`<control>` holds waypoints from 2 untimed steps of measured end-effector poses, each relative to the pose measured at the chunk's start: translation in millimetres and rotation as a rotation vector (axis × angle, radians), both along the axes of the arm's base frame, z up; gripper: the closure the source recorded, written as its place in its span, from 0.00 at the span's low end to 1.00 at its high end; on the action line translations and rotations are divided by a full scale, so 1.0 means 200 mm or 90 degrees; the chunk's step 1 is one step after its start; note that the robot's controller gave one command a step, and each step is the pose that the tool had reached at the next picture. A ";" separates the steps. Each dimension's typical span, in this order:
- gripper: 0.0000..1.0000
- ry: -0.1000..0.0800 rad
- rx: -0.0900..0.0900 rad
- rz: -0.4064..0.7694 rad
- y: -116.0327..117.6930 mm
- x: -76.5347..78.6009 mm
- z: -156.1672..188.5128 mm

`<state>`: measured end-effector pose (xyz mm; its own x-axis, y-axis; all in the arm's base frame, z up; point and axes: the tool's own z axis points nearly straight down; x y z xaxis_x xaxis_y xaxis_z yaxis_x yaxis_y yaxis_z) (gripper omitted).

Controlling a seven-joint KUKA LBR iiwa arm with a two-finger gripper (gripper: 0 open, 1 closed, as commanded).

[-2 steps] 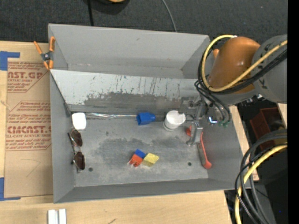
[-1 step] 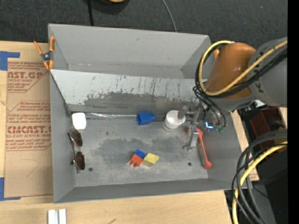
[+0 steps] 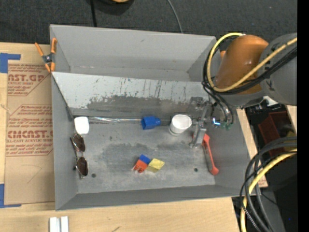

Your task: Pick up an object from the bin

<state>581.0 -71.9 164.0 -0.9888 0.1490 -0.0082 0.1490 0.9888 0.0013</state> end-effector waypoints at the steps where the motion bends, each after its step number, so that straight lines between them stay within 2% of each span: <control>1: 0.00 0.002 0.000 0.031 -0.03 0.04 -0.25; 2: 0.00 0.005 0.001 0.038 -0.04 0.05 -0.51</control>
Offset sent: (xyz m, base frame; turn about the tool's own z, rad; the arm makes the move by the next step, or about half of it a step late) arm 0.0032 -0.0078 -0.0606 0.3516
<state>590.9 -79.1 62.1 -0.9959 0.0901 0.0004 0.0901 0.9959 0.0012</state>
